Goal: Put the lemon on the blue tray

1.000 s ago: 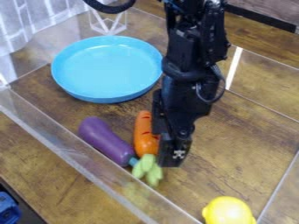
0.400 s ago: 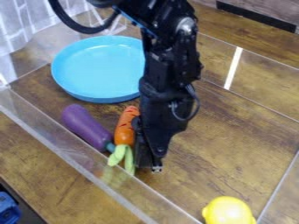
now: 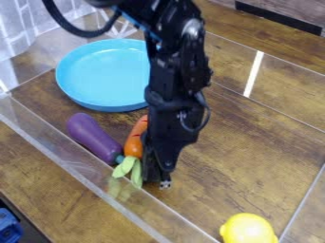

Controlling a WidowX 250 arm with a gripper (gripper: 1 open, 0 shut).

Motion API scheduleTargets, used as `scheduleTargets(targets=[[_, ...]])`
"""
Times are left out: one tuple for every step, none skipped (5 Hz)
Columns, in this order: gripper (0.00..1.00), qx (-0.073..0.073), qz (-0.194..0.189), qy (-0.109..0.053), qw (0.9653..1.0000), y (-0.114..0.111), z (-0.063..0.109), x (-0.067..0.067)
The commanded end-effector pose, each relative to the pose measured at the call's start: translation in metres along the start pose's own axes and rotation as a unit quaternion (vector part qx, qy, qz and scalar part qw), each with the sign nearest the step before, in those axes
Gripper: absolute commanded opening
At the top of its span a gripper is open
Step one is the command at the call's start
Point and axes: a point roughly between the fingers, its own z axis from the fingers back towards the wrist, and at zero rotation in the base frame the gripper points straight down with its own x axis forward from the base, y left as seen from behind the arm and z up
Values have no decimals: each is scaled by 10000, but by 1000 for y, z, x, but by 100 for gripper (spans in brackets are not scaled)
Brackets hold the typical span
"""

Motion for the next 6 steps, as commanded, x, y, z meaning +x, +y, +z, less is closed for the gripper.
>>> scheduleTargets(targets=[[0,168,-52,-180,9997,9,10,5],[0,178,-217,-228,9993,9,9,9],[0,194,-206,-278,9992,12,10,9],[0,206,-180,-320,9991,15,10,10],[0,214,-155,-362,9990,18,9,10],[0,217,-597,-428,9971,24,9,13]])
